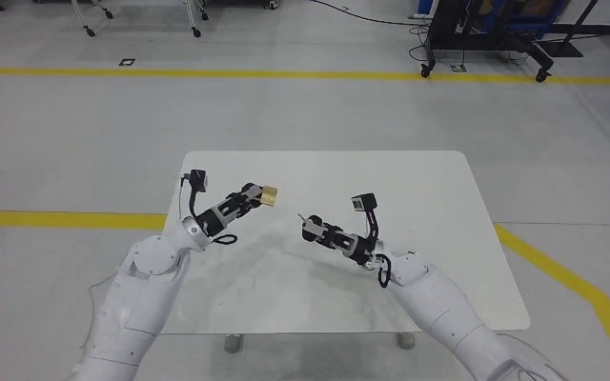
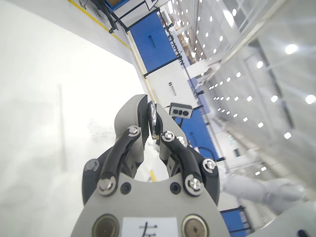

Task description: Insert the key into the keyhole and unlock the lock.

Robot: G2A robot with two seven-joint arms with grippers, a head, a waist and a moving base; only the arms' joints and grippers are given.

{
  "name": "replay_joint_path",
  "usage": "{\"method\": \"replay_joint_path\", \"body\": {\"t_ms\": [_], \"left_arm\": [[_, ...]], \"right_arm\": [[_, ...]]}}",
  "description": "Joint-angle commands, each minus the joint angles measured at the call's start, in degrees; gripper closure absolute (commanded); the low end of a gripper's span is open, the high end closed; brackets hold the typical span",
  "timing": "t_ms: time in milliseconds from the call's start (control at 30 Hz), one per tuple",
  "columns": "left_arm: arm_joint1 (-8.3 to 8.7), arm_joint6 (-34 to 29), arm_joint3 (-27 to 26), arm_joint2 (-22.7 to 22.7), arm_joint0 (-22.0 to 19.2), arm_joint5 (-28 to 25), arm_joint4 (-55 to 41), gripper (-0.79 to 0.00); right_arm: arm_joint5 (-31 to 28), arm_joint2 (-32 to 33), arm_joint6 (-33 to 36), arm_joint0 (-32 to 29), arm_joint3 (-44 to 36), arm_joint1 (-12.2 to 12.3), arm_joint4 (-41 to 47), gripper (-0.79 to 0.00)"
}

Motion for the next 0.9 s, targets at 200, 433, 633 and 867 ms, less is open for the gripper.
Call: {"method": "replay_joint_path", "body": {"t_ms": [200, 433, 633, 867], "left_arm": [[-1.37, -8.7, 12.3, 3.9, -5.3, 5.5, -11.4, 0.000], [-2.27, -14.4, 15.7, 6.2, -8.2, 3.9, -14.6, 0.000], [-2.48, -18.2, 15.8, 6.9, -8.5, 1.4, -15.3, 0.000], [-2.50, -19.0, 16.7, 6.6, -8.8, 0.9, -15.5, 0.000]], "right_arm": [[-5.3, -6.5, -6.5, 4.8, 7.2, -4.4, -5.3, 0.000], [-6.5, -6.5, -20.6, 6.5, 10.3, -6.9, -21.8, 0.000], [-6.5, -5.1, -33.2, 6.1, 12.2, -8.0, -35.0, 0.000], [-6.5, -2.6, -42.0, 4.9, 11.6, -8.1, -42.6, 0.000]]}}
